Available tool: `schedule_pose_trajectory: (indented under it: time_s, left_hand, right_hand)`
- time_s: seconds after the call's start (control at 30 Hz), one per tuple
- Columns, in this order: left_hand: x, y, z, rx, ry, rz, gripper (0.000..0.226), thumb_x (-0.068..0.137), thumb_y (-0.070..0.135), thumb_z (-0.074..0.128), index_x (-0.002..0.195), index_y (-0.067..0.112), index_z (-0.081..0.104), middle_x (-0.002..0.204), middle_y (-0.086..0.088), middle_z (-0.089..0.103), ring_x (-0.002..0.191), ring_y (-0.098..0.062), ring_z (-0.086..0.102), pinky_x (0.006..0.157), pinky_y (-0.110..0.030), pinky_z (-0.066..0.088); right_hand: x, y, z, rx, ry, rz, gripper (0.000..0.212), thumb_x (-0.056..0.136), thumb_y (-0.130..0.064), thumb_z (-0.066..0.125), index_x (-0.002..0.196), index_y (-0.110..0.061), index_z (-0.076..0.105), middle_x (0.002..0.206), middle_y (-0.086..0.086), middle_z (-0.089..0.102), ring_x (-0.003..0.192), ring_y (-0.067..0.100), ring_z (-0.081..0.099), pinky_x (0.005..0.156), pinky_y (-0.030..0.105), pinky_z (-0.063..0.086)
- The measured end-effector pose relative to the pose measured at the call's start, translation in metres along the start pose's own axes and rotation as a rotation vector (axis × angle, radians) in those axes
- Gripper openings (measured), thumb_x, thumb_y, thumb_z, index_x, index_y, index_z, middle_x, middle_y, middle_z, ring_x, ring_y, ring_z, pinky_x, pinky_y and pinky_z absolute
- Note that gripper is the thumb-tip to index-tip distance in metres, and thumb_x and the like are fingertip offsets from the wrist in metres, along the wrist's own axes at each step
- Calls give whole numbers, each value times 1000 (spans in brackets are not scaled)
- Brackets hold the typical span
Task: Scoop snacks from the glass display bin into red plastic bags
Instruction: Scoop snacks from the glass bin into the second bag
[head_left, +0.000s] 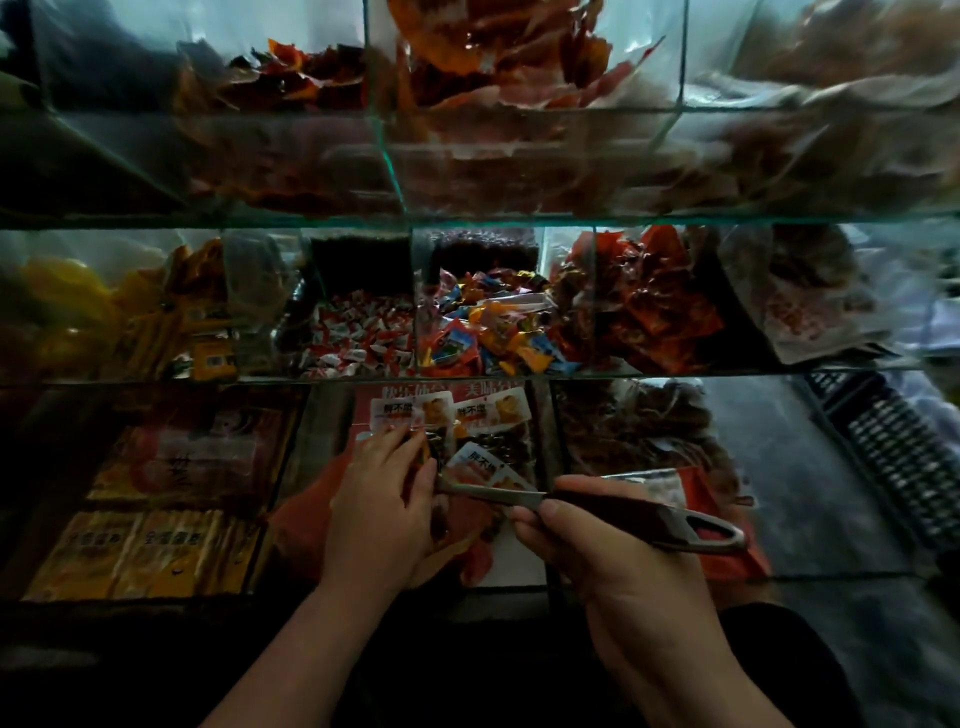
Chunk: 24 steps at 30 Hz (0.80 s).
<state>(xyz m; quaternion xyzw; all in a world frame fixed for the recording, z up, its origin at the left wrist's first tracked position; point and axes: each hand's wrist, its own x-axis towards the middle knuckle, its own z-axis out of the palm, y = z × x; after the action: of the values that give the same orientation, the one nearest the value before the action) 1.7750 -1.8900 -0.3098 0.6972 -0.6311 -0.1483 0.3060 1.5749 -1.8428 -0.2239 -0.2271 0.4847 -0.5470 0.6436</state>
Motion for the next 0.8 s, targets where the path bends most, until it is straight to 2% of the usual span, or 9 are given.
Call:
schedule_pose_trajectory:
  time_s: [0.1,0.23,0.37,0.47,0.53,0.6,0.67,0.7,0.8]
  left_hand:
    - [17,14,-3,-5,44,62,41,105,37,50,140,19,62,150,4,52,141,-7,35,115,-14,12]
    - [51,46,-1,-42,38,170,45,104,43,46,138,18,62,146,3,54,140,-11,40,117,-32,30]
    - [95,74,5,-54,-48,250,48,106,42,46,146,17,53,153,0,46,144,-16,33,119,-34,27]
    - [121,85,8,-100,-61,258,51,106,43,45,150,17,47,156,-1,42,146,-18,32,121,-38,26]
    - [132,84,11,-142,-39,226,50,106,40,48,150,16,45,153,-3,45,142,-20,37,119,-37,28]
    - [139,78,17,-136,-64,180,49,105,36,51,149,16,45,148,-5,49,138,-22,42,117,-45,35]
    - [141,71,23,-130,-141,119,54,104,35,53,153,17,39,152,-6,45,142,-24,40,117,-49,36]
    - [140,68,26,-126,-171,97,58,104,36,53,156,18,34,156,-6,41,145,-25,36,118,-49,34]
    - [141,62,31,-132,-168,106,68,100,32,60,159,23,27,161,-5,33,147,-25,33,119,-47,34]
  right_hand:
    - [5,-7,-2,19,9,-49,26,83,11,70,76,-13,78,82,26,76,83,39,77,67,29,61]
    - [14,-32,-3,97,60,-139,28,85,9,67,72,-14,77,81,24,76,81,37,78,65,28,61]
    - [31,-57,-2,193,86,-199,12,90,5,65,90,-5,71,79,16,77,85,33,78,67,27,61]
    - [43,-64,5,189,100,-268,21,91,3,66,82,-13,75,79,13,78,86,30,79,66,25,61]
    - [51,-62,10,90,76,-330,25,90,-2,69,78,-23,77,85,13,79,88,28,79,69,26,62]
    - [58,-57,10,-145,59,-421,9,84,-21,76,85,-29,76,94,11,79,93,25,78,78,37,63]
    - [63,-53,6,-430,60,-528,16,74,-39,77,89,-32,75,98,5,78,96,21,76,83,45,62]
    - [66,-52,3,-527,36,-596,15,76,-38,77,89,-32,75,97,1,78,95,18,76,82,45,62]
    - [71,-49,-7,-741,-69,-858,13,88,-17,78,97,-26,73,95,-10,75,87,11,74,70,36,62]
